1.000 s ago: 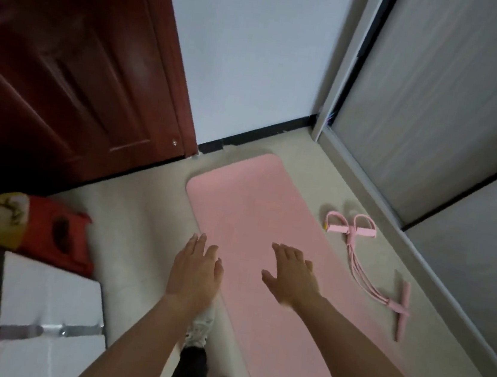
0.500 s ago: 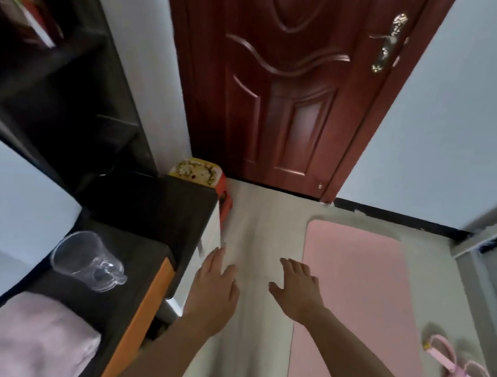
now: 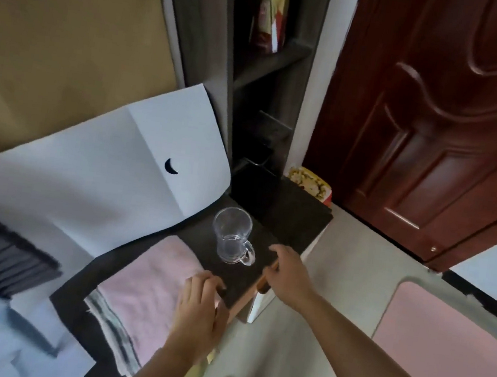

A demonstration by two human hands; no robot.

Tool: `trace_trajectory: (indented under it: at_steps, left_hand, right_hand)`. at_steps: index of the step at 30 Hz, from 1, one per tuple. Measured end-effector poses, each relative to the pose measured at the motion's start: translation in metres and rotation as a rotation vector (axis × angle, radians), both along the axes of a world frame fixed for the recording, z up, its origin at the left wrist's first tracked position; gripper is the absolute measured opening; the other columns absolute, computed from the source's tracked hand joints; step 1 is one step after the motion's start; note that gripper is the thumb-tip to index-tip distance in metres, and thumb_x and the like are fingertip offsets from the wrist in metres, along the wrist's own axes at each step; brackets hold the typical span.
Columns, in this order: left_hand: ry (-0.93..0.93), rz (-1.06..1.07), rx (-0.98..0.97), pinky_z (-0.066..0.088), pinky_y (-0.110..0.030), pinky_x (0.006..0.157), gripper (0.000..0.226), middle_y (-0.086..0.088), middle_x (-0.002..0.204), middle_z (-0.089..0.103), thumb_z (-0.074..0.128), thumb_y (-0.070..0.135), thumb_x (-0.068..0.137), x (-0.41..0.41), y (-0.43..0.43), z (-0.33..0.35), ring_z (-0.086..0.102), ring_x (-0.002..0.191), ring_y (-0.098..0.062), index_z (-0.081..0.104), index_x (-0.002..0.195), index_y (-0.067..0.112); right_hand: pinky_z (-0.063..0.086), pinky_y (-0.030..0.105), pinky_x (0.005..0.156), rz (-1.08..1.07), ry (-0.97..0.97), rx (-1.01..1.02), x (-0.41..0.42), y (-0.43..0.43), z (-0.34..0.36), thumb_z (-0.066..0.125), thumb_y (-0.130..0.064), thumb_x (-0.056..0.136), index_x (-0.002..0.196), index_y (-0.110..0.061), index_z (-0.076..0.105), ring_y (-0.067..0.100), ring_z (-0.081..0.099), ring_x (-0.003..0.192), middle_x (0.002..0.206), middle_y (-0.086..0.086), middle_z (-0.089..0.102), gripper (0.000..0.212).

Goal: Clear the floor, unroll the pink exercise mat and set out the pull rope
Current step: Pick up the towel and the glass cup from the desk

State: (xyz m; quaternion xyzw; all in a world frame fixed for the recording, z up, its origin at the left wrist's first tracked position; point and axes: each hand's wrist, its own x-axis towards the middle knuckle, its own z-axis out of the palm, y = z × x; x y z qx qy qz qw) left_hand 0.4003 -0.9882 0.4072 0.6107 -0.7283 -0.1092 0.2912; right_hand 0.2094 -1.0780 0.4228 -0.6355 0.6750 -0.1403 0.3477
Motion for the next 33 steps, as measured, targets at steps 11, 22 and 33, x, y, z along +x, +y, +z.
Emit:
trace_trajectory:
  at_steps: [11, 22, 33]
  left_hand:
    - [-0.338, 0.457, 0.644, -0.008, -0.055, 0.118, 0.109, -0.019, 0.155, -0.030, 0.050, 0.025, 0.073, 0.021, 0.027, -0.023, -0.027, 0.141, -0.047, -0.032, 0.145, 0.029]
    - [-0.475, 0.473, 0.956, 0.012, -0.061, 0.116, 0.069, -0.031, 0.155, 0.012, 0.040, 0.029, 0.099, 0.017, -0.017, 0.011, 0.005, 0.145, -0.048, -0.003, 0.153, 0.021]
    - [-0.242, 0.349, 0.649, 0.041, -0.027, 0.060, 0.024, 0.001, 0.067, 0.057, 0.046, 0.032, 0.083, 0.057, -0.079, 0.108, 0.058, 0.068, -0.020, 0.063, 0.080, 0.015]
  right_hand:
    - [0.047, 0.034, 0.081, 0.121, 0.022, -0.049, 0.046, -0.022, 0.005, 0.048, -0.032, 0.097, 0.105, -0.009, 0.063, 0.020, 0.054, 0.101, 0.105, 0.006, 0.062, 0.029]
    - [0.044, 0.022, 0.058, 0.024, 0.009, 0.081, 0.055, -0.019, 0.011, 0.043, -0.029, 0.097, 0.070, -0.018, 0.052, 0.008, 0.058, 0.067, 0.073, 0.001, 0.060, 0.031]
    - [0.045, 0.022, 0.051, -0.054, -0.238, 0.341, 0.016, -0.032, 0.044, 0.054, -0.018, 0.085, 0.072, -0.011, 0.060, 0.012, 0.056, 0.054, 0.068, 0.004, 0.061, 0.016]
